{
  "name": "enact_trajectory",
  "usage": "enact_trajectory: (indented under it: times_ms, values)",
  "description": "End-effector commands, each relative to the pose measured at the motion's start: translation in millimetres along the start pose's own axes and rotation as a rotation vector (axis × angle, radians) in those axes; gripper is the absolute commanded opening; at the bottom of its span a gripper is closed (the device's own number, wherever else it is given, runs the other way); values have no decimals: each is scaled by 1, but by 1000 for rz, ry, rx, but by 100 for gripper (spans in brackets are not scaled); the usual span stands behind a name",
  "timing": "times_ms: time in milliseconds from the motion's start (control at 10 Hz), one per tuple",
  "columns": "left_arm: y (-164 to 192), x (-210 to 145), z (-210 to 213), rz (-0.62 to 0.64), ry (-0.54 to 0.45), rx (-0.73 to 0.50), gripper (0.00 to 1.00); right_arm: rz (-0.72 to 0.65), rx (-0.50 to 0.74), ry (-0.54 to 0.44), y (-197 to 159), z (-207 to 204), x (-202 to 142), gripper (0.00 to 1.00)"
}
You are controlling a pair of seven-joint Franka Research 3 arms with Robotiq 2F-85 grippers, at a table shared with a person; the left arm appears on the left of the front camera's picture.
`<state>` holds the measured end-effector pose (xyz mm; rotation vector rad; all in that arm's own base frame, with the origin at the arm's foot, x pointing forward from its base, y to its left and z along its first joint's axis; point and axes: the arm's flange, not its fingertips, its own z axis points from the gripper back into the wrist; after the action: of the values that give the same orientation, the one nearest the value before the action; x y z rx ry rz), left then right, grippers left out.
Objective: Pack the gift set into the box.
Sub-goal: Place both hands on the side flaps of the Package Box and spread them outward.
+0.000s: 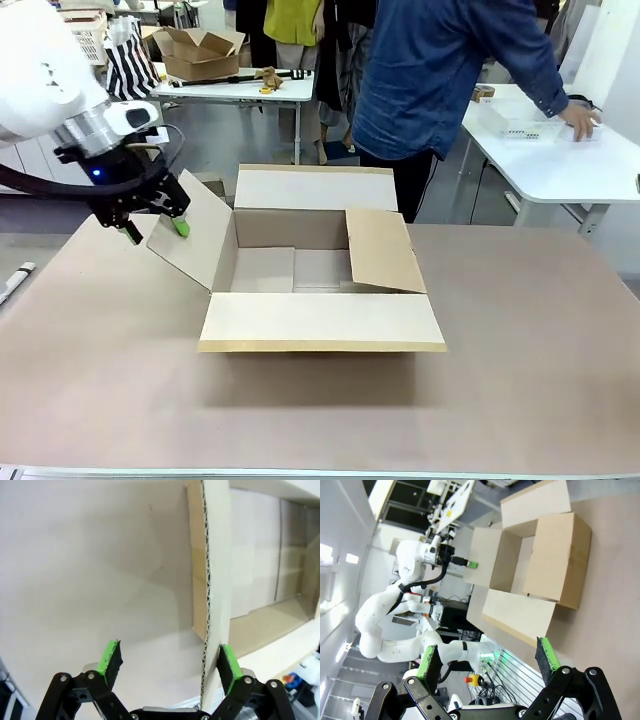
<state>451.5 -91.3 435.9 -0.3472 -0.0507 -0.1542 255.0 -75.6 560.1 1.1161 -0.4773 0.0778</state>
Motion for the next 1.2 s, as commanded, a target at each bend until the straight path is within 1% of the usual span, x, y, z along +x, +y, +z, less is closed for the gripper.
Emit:
enact_trajectory:
  times_ms: [0, 200, 300, 400, 500, 600, 700, 800, 900, 1000, 1100]
  values:
    - [-13, 1, 4, 1, -21, 51, 100, 26, 14, -10, 0, -2, 3, 100]
    - [-13, 1, 4, 1, -21, 51, 100, 26, 14, -10, 0, -2, 3, 100]
    - [-13, 1, 4, 1, -21, 51, 100, 0, 0, 0, 0, 0, 0, 100]
    - [-13, 1, 4, 1, -21, 51, 100, 20, -150, 28, 24, -32, 23, 100]
    - [-13, 1, 4, 1, -21, 51, 100, 95, -255, 117, 51, -87, 45, 100]
    - [-13, 1, 4, 1, -21, 51, 100, 172, -304, 225, 74, -151, 63, 100]
    - [-13, 1, 4, 1, -21, 51, 100, 186, -402, 287, 83, -202, 71, 100]
    - [-13, 1, 4, 1, -21, 51, 100, 217, -458, 360, 89, -247, 69, 100]
    - [-13, 1, 4, 1, -21, 51, 100, 269, -571, 381, 93, -293, 58, 100]
    - [-13, 1, 4, 1, -21, 51, 100, 330, -696, 372, 97, -340, 34, 100]
    - [-13, 1, 4, 1, -21, 51, 100, 430, -873, 321, 96, -373, 12, 100]
